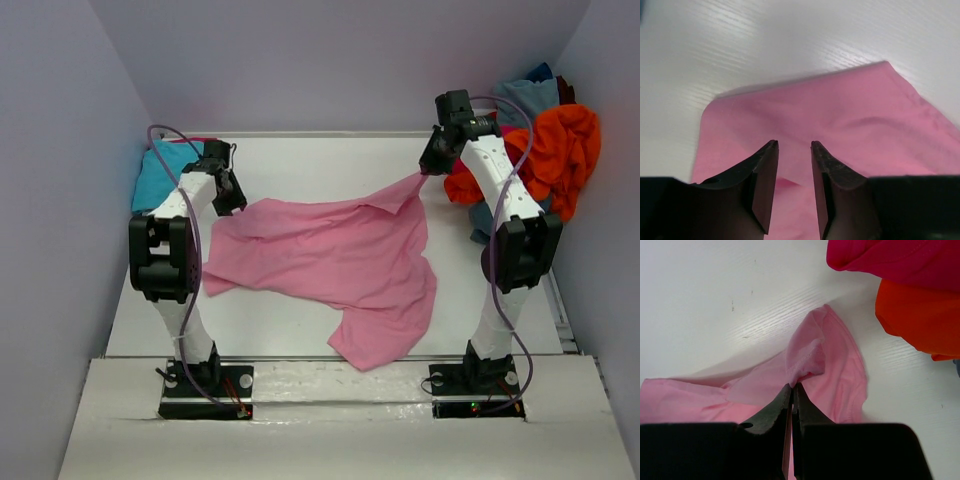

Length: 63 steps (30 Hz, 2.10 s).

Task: Fold and stack the t-shirts
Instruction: Pick up the flattened T-shirt from the center of the board.

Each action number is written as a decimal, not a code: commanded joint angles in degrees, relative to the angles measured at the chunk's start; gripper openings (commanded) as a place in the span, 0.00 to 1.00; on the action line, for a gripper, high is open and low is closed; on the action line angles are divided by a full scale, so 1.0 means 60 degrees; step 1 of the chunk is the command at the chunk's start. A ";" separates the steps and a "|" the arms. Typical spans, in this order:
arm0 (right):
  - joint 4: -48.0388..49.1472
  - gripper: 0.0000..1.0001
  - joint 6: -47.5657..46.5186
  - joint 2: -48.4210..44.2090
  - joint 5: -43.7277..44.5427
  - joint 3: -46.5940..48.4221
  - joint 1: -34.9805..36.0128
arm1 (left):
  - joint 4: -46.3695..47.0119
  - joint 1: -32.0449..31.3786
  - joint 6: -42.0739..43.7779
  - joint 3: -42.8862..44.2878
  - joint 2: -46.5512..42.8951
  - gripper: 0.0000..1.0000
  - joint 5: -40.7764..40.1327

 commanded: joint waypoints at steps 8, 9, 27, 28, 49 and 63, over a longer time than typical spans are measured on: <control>-0.0269 0.07 -0.0261 -0.0650 -0.0193 -0.0219 -0.0082 | -0.0627 0.0280 -0.0235 0.2567 0.1570 0.50 -0.0381; -0.0269 0.07 -0.0276 -0.0650 -0.0208 -0.0205 -0.0082 | -0.0628 0.0367 -0.0235 0.2611 0.1630 0.51 -0.0410; -0.0035 0.07 -0.0217 -0.0225 -0.0721 -0.0189 -0.0082 | -0.0276 0.0368 -0.0221 0.0869 0.1821 0.56 0.0747; -0.0020 0.07 -0.0203 -0.0210 -0.0750 -0.0219 -0.0082 | -0.0262 0.0368 -0.0221 0.0839 0.1835 0.56 0.0762; 0.0258 0.10 -0.0261 -0.0064 -0.1087 -0.0746 -0.0082 | -0.0496 -0.0101 0.0028 0.0575 0.0855 0.06 0.1084; 0.0038 0.37 -0.0554 0.0376 -0.1570 -0.0863 -0.0082 | -0.1228 -0.1038 0.0497 0.0254 -0.0521 0.06 0.1685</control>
